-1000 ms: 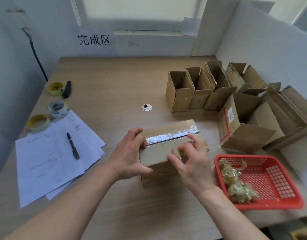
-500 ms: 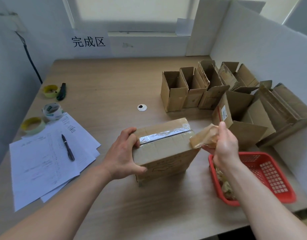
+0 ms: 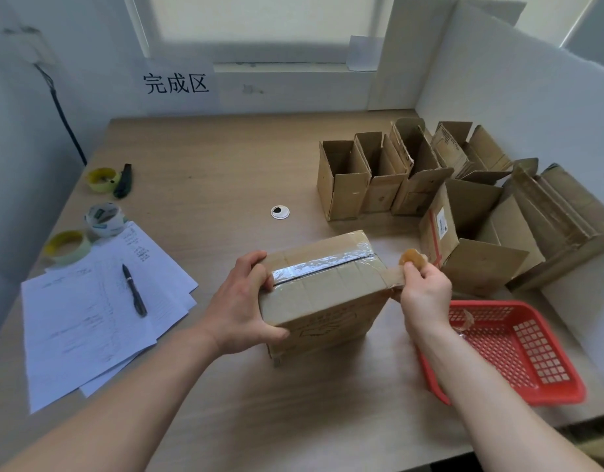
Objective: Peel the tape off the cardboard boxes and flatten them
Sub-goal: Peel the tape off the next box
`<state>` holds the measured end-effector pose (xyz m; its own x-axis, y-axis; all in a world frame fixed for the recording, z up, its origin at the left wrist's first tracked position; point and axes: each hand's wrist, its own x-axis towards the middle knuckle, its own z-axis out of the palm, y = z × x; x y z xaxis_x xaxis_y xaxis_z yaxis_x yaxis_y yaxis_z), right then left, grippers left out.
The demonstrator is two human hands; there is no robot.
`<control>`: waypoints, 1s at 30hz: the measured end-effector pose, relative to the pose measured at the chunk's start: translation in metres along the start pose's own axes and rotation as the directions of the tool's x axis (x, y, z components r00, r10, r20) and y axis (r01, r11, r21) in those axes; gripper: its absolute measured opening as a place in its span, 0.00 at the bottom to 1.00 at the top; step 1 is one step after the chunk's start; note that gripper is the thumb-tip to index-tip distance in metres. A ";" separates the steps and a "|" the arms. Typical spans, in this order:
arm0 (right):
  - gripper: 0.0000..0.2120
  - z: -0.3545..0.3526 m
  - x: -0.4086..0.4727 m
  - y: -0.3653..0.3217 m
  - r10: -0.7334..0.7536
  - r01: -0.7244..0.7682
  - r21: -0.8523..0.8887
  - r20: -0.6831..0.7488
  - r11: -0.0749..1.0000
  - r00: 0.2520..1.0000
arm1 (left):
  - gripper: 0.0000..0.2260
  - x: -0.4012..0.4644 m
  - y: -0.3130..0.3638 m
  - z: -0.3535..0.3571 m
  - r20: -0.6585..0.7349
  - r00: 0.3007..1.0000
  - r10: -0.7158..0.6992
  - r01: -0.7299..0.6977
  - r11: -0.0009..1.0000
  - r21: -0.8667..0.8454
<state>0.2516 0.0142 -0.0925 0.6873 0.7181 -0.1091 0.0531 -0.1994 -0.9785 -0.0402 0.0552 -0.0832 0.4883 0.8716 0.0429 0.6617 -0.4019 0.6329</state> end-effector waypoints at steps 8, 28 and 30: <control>0.08 0.012 0.010 -0.001 0.269 -0.217 0.344 -0.111 0.913 0.957 | 0.30 -0.002 0.003 0.000 -0.006 1.000 0.000 0.000 1.000 -0.004; 0.20 -0.021 -0.015 -0.011 -0.472 0.593 -0.653 0.382 0.471 0.795 | 0.30 -0.002 0.002 0.003 -0.026 1.000 0.003 -0.002 1.000 0.006; 0.20 -0.022 -0.014 -0.014 -0.478 0.649 -0.621 0.450 0.440 0.754 | 0.29 -0.002 0.001 0.003 -0.025 1.000 -0.004 0.004 1.000 0.005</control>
<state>0.2573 -0.0078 -0.0739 0.1672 0.9371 0.3063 0.9191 -0.0358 -0.3923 -0.0389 0.0525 -0.0847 0.4716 0.8798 0.0593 0.6665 -0.3997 0.6293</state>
